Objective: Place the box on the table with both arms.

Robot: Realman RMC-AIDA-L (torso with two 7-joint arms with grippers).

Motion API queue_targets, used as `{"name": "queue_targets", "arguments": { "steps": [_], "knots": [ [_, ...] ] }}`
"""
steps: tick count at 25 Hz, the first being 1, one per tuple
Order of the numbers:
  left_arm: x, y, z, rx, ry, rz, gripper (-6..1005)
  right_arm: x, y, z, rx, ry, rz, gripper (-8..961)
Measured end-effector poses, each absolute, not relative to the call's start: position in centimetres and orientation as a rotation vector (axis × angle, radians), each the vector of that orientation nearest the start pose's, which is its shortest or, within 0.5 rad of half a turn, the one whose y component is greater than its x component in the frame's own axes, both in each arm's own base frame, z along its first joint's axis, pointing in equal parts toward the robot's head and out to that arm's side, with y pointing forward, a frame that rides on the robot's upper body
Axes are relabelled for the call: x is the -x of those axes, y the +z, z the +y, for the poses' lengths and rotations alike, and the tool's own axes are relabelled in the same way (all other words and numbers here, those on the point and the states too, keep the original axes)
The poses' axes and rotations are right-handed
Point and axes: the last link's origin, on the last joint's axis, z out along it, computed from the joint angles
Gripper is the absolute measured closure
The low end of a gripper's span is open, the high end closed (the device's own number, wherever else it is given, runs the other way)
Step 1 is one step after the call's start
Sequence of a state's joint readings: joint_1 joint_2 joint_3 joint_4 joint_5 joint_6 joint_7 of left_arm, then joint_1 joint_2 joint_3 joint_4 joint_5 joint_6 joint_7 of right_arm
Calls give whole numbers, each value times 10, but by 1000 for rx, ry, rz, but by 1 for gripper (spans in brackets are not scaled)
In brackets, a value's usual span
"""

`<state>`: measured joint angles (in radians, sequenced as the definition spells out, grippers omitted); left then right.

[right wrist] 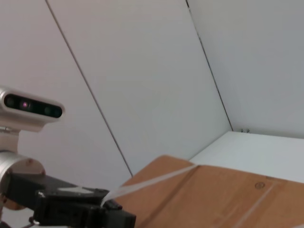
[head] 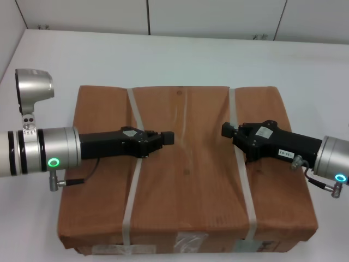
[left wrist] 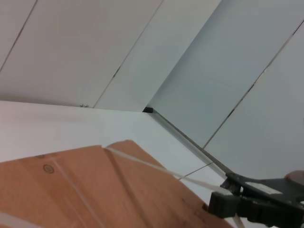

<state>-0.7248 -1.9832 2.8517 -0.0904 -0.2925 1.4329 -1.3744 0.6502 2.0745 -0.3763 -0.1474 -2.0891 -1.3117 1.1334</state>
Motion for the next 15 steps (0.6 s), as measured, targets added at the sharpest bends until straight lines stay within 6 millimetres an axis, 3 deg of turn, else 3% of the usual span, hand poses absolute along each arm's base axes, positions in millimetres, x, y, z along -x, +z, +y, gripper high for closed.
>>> {"name": "queue_targets", "arguments": {
  "steps": [15],
  "knots": [
    [267,-47,331,2643,-841,-1143,955,-266,-70,329,2558,833,861,918]
  ]
}}
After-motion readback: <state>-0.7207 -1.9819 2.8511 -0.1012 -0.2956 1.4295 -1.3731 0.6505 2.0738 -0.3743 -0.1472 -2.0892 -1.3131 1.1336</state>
